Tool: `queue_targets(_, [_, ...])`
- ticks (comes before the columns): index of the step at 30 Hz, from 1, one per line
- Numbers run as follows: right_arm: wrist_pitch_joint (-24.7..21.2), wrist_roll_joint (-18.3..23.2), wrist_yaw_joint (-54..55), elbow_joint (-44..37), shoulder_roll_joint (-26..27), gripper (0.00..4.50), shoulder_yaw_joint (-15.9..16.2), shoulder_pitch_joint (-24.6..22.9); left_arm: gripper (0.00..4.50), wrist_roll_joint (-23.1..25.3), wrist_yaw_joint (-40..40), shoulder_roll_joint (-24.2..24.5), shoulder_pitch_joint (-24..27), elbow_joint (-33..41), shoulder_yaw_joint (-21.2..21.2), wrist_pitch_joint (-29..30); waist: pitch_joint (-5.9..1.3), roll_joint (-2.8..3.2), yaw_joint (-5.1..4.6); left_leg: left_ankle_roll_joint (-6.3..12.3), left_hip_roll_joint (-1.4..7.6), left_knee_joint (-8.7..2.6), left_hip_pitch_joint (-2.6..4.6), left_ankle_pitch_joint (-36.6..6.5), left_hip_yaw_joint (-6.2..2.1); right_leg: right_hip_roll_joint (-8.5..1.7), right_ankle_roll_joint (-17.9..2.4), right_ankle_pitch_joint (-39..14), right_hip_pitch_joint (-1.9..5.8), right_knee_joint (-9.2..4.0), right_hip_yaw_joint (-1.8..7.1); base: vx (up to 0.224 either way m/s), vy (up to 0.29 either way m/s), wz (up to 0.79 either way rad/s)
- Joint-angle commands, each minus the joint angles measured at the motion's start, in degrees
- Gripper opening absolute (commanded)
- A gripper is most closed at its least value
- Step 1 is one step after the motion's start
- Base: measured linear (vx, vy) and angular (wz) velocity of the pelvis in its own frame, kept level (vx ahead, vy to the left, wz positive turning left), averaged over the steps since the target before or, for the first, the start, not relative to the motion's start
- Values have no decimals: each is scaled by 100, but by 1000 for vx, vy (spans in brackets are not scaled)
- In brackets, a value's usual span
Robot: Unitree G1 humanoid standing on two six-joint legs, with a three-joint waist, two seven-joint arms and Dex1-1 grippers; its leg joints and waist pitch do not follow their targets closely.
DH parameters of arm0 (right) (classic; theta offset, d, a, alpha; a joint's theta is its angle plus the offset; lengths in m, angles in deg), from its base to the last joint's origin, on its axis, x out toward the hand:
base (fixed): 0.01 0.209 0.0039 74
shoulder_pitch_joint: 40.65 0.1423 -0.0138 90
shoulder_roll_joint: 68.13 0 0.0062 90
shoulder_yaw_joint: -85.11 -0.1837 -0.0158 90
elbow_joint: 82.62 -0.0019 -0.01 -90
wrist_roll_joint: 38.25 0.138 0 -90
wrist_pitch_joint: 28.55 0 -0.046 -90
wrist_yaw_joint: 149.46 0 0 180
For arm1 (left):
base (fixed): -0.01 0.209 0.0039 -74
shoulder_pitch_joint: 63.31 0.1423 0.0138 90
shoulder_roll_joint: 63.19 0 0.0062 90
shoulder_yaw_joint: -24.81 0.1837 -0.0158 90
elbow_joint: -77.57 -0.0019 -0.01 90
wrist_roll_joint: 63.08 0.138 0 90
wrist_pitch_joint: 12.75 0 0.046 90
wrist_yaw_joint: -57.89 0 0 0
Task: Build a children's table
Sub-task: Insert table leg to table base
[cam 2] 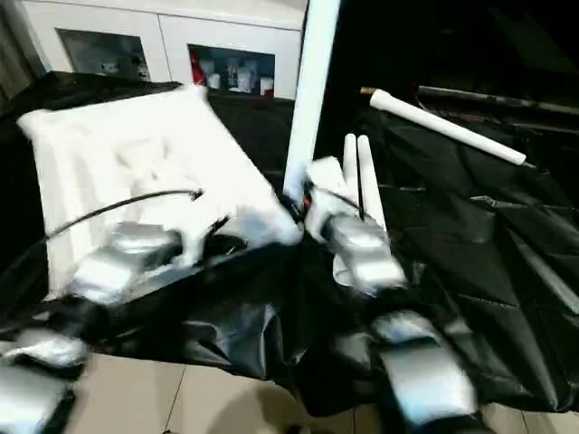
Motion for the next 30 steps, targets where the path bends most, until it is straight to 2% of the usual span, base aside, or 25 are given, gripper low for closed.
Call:
queue_targets(1, [-731, -169, 410, 978, 282, 188, 76, -366, 0, 26, 577, -222, -185, 198, -163, 272, -178, 60, 26, 127, 119, -445, -3, -1910, -103, -537, -354, -3733, 138, -626, 263, 0, 0, 0])
queue_targets(2, [-728, -180, 494, 1027, 346, 188, 63, -315, 0, 32, 674, -294, -193, 199, -160, 323, -188, 53, 25, 137, 123, -449, 8, -1923, -100, -530, -319, -3697, 120, -633, 269, 0, 0, 0])
queue_targets(3, [-725, -178, 522, 1052, 391, 188, 50, -276, 0, 36, 715, -328, -196, 195, -152, 349, -186, 27, 23, 165, 120, -452, -12, -1930, -94, -525, -297, -3659, 121, -639, 273, 0, 0, 0])
queue_targets(6, [-717, -201, 548, 1102, 450, 188, 37, -184, 0, 35, 759, -316, -186, 241, -120, 429, -186, 31, 23, 185, 115, -466, -33, -1996, -106, -529, -224, -3722, 117, -641, 270, 0, 0, 0])
queue_targets(14, [-551, -229, 555, 1307, 512, 188, -174, -25, 0, 65, 859, -309, -172, 355, -162, 642, -170, 41, -9, 159, 97, -458, -12, -2212, -125, -536, -32, -4146, 70, -711, 235, 0, 0, 0])
queue_targets(17, [-505, -177, 299, 1290, 551, 188, -255, 1, 0, 42, 788, -298, -177, 353, -122, 603, -186, 39, -10, 178, 104, -473, -23, -2170, -125, -534, -51, -4005, 90, -707, 236, 0, 0, 0])
queue_targets(18, [-500, -180, 238, 1281, 557, 188, -258, 7, 0, 35, 773, -297, -180, 342, -118, 582, -202, 39, -10, 196, 126, -499, -42, -2048, -124, -535, -134, -3755, 120, -684, 241, 0, 0, 0])
queue_targets(20, [-499, -178, 228, 1278, 560, 188, -268, 13, 0, 35, 756, -292, -184, 333, -109, 558, -202, 43, -6, 203, 137, -518, -50, -1970, -118, -538, -210, -3583, 134, -673, 248, 0, 0, 0])
queue_targets(29, [-548, -162, 197, 1330, 551, 188, -521, 115, 0, -9, 621, -247, -148, 440, -55, 583, -192, 31, -3, 213, 134, -516, -34, -1965, -105, -553, -247, -3693, 115, -688, 267, 0, 0, 0])
queue_targets(30, [-573, -135, 144, 1328, 549, 223, -549, 124, 0, -12, 606, -237, -142, 447, -50, 581, -198, 34, 0, 213, 141, -519, -36, -1928, -104, -555, -263, -3631, 119, -681, 274, 0, 0, 0])
